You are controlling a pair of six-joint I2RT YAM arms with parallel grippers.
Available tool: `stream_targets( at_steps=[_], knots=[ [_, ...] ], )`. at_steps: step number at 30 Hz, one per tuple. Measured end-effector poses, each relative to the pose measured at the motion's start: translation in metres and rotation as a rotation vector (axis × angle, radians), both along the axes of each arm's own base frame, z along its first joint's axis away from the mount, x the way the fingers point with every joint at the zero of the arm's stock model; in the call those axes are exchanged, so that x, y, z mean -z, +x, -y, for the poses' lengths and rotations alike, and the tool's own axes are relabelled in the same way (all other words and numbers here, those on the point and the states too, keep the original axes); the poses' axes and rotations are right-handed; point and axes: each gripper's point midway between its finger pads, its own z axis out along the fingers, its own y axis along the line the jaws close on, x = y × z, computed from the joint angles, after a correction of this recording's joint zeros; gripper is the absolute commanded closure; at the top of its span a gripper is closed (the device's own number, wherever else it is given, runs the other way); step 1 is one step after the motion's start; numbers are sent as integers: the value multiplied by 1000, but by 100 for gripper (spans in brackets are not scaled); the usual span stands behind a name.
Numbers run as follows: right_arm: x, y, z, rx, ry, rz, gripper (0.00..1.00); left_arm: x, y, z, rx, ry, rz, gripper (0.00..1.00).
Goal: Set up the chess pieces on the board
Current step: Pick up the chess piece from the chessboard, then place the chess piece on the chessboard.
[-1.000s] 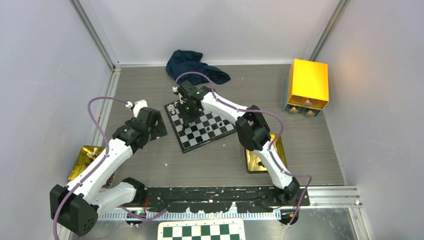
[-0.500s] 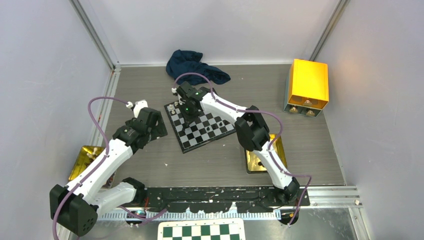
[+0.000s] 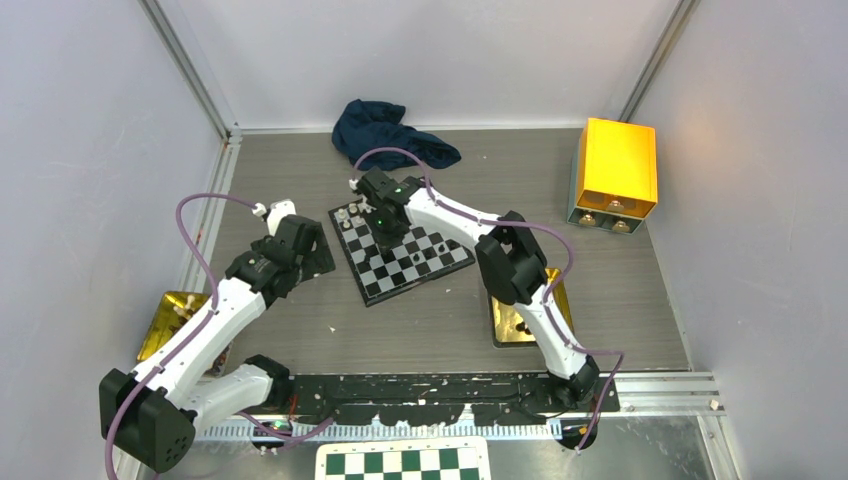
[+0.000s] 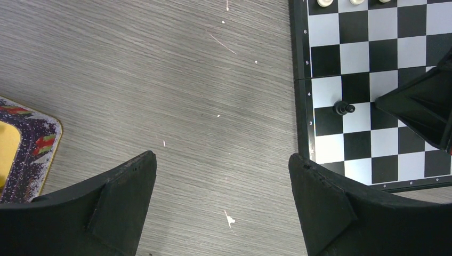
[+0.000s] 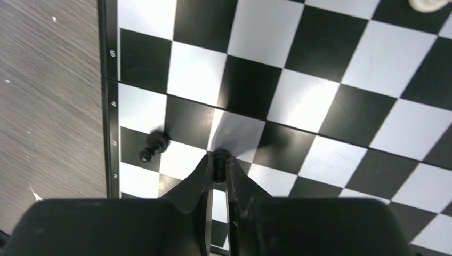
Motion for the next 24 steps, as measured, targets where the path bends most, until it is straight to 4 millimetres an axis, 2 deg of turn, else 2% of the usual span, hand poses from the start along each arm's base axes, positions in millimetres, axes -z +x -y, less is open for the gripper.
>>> stream_targets(
  at_steps=[13, 24],
  knots=[
    [1, -19, 41, 30, -98, 12, 92, 0, 1, 2, 3, -5, 3, 6],
    [2, -22, 49, 48, -110, 15, 92, 1, 1, 2, 3, -5, -2, 6]
  ],
)
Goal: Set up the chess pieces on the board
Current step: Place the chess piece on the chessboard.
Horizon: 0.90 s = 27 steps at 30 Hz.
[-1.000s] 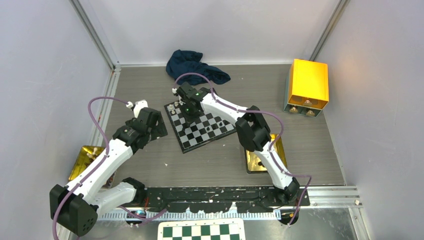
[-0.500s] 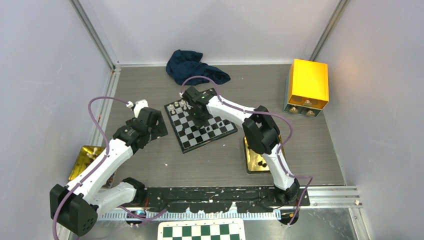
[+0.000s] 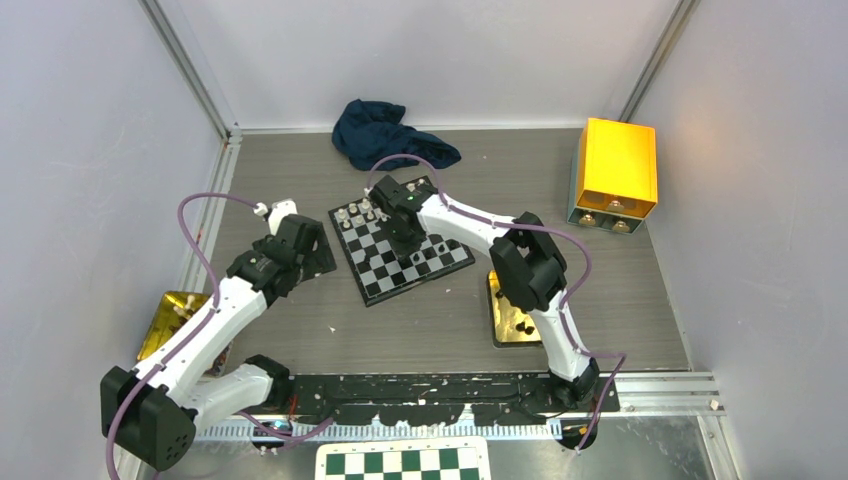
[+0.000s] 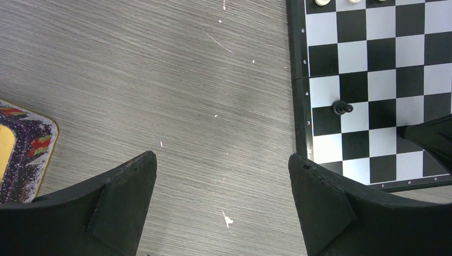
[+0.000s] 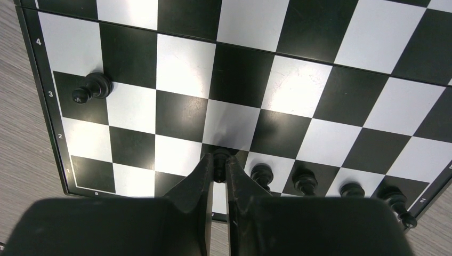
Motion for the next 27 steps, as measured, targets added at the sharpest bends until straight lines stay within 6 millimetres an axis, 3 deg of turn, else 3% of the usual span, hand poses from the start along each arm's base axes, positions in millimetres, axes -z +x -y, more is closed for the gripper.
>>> stream_targets(
  at_steps=[16, 27],
  knots=[
    [0, -5, 6, 5, -11, -7, 91, 2, 0, 2, 5, -3, -10, 6],
    [2, -7, 7, 12, -8, -11, 69, 2, 0, 2, 6, -7, -11, 6]
  ],
)
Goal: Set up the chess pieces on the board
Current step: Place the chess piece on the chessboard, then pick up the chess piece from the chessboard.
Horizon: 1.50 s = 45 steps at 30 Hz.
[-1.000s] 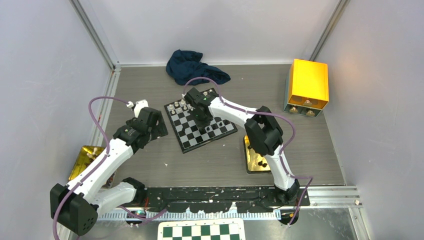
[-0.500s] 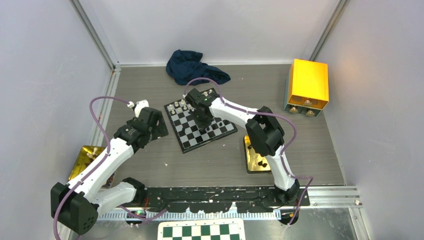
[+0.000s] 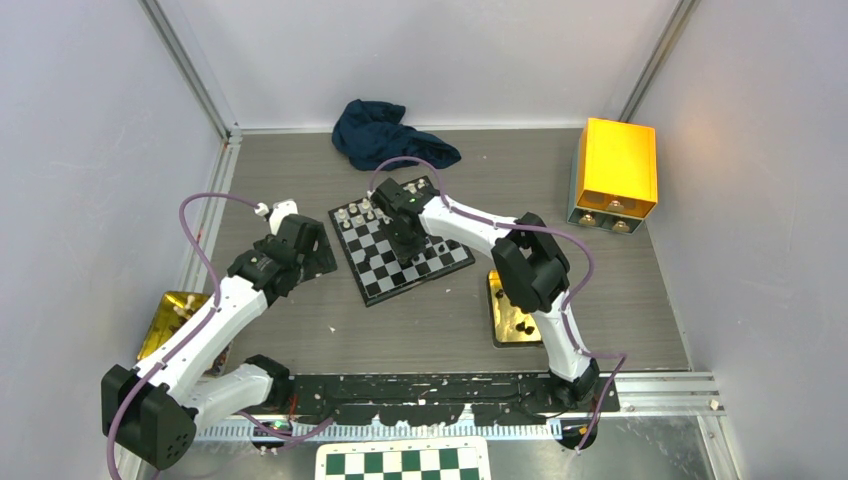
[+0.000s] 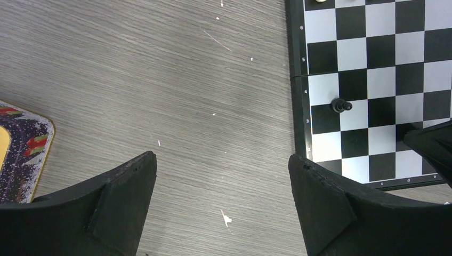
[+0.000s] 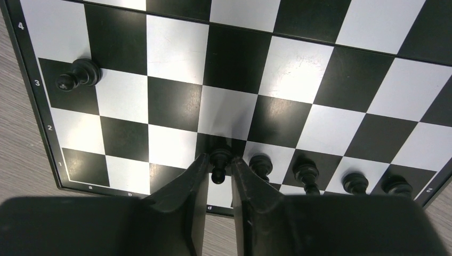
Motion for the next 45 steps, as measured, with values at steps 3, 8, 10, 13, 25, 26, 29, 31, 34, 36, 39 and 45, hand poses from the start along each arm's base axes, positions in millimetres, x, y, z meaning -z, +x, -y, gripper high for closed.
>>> stream_targets(
  at_steps=[3, 8, 10, 13, 25, 26, 29, 31, 34, 36, 39, 45],
  knots=[
    [2, -1, 1, 2, -3, -4, 65, 0, 0, 0, 0, 0, 0, 6],
    [2, -1, 1, 4, -1, -4, 63, 0, 0, 0, -1, -1, 0, 6],
    [2, -1, 1, 4, -1, -4, 63, 0, 0, 0, -1, -1, 0, 6],
    [1, -1, 0, 4, 0, -3, 63, 0, 0, 0, -1, -1, 1, 6],
    [-35, 17, -20, -13, 68, 63, 62, 0, 1, 1, 0, -2, 3, 6],
    [-41, 19, -23, -17, 80, 73, 60, 0, 1, 1, 0, -2, 4, 6],
    [-56, 23, -33, -29, 116, 95, 53, 0, 1, 1, 0, -2, 4, 6],
    [-60, 23, -38, -42, 136, 95, 50, 0, 1, 1, 1, -2, 4, 6],
    [-63, 21, -50, -69, 162, 90, 49, 0, 1, 1, 1, -1, 4, 6],
    [-61, 20, -59, -90, 172, 84, 48, -1, 1, 1, 2, -1, 6, 6],
    [-53, 17, -72, -117, 177, 71, 48, -2, 1, 0, 2, -3, 12, 6],
    [-32, 9, -84, -145, 160, 36, 49, -5, 1, 0, 3, -7, 20, 5]
  ],
)
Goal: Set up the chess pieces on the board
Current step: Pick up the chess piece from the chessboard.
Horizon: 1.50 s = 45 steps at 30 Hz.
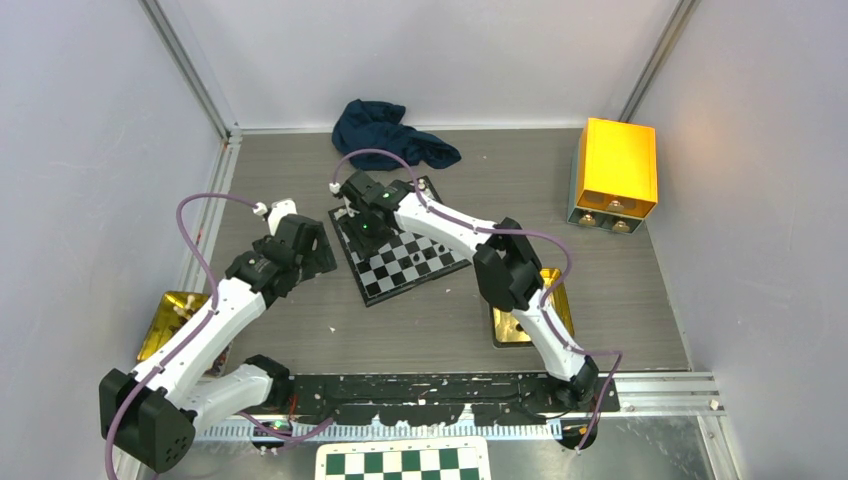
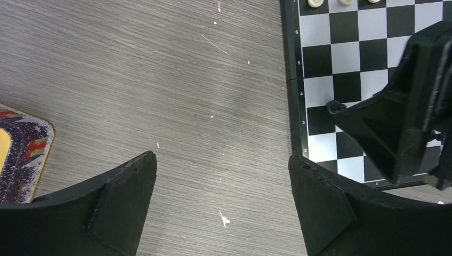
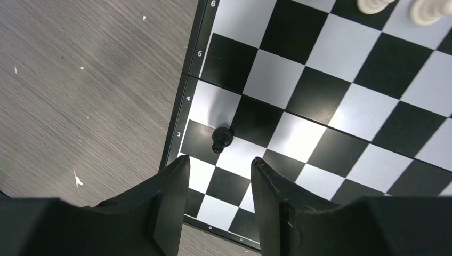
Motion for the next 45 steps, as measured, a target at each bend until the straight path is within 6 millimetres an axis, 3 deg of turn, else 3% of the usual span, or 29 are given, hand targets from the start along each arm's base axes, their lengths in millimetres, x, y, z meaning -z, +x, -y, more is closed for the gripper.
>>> stream_targets(
  at_steps=[14, 22, 34, 45],
  knots=[
    [15, -2, -7, -8, -15, -17, 54, -2, 0, 0, 1, -5, 9, 5],
    [27, -1, -8, -7, -30, -30, 64, 0, -2, -1, 1, -2, 4, 5],
    [25, 0, -9, -8, -27, -27, 87, 2, -3, -1, 1, -1, 1, 5],
    [25, 0, -7, -6, -35, -19, 90, 2, -4, 0, 6, -1, 1, 5]
  ],
)
